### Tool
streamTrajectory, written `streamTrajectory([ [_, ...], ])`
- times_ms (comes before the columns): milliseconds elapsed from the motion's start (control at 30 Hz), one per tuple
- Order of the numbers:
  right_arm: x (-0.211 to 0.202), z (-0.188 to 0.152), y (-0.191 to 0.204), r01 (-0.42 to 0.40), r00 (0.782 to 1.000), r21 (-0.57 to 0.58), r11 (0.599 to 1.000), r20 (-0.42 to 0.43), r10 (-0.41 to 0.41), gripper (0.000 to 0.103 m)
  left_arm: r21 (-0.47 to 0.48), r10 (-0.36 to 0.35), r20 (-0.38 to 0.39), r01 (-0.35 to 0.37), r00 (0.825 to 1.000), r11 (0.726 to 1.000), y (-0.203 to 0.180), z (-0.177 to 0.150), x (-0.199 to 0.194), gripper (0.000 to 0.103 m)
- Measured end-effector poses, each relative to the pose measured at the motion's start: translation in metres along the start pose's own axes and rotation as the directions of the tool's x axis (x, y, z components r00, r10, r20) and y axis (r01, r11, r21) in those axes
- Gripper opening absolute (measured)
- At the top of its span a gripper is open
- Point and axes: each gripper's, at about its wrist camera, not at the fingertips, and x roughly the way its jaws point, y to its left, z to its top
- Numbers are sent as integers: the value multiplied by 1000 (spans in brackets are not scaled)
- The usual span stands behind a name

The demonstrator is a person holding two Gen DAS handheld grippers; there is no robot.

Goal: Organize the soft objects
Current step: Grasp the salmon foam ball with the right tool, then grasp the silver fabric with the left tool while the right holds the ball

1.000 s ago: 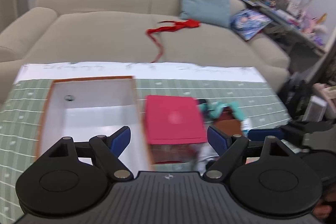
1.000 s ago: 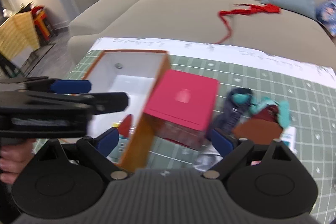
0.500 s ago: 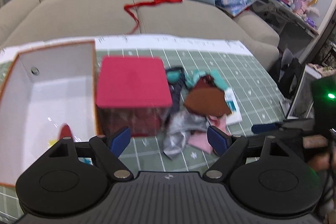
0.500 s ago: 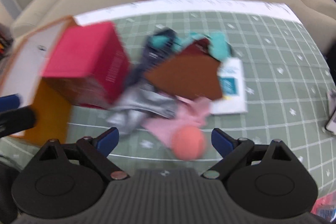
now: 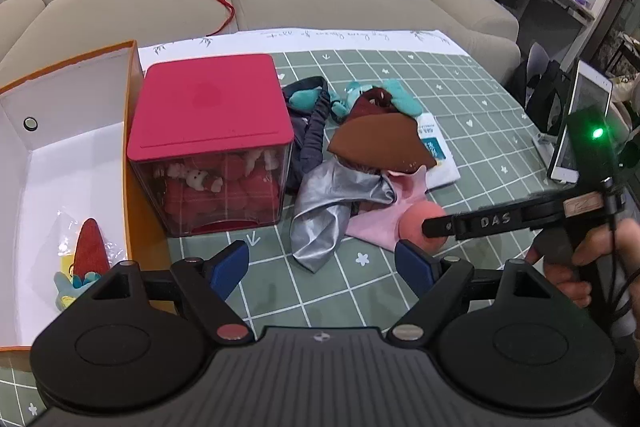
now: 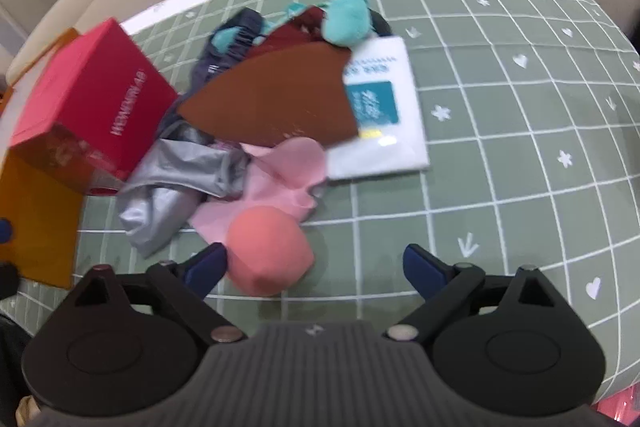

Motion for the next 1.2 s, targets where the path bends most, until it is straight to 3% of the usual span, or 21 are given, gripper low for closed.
streamTrajectory([
  [67, 1, 0, 7, -72, 997, -6, 997, -9, 72, 90, -3, 3, -10, -3, 1000, 1000, 1, -2, 3, 97],
  [133, 9, 0, 18, -71, 997, -35, 997, -22, 70, 89, -5, 10, -24, -10, 1000, 1000, 1, -3, 7, 97],
  [267, 18, -5, 34, 33, 999, -118, 992, 7, -33, 48, 1, 22, -31, -22, 999, 1000, 2, -5, 9, 97],
  [367, 13, -2, 24, -23, 1000, -59, 998, -3, 23, 46, 11, 18, -22, -18, 1000, 1000, 1, -6, 9, 97],
  [467, 5, -1, 22, 14, 1000, -91, 996, 17, -12, 45, 53, -6, -22, 8, 1000, 999, -5, -6, 18, 97],
  [567, -3, -1, 15, 39, 999, -106, 994, 23, -37, 46, 161, -44, -46, 51, 998, 986, -20, -10, 33, 97],
  [733, -8, -1, 7, 0, 1000, -135, 991, 17, 2, 46, 288, 5, -18, 0, 1000, 958, -42, -16, 62, 97],
  [833, -10, -2, 2, -14, 1000, -128, 992, 17, 17, 46, 243, 52, -30, -44, 998, 969, -41, -13, 84, 97],
  [1000, -11, -3, -3, -38, 999, -112, 993, 18, 40, 46, 167, 52, -31, -47, 998, 985, -35, -2, 110, 96],
  [1067, -12, -2, -4, -47, 998, -111, 993, 23, 50, 46, 149, 72, -33, -66, 997, 987, -34, 0, 119, 86],
  [1200, -17, 1, -4, -67, 997, -106, 992, 37, 71, 46, 84, 41, -34, -38, 999, 996, -29, 3, 128, 76],
])
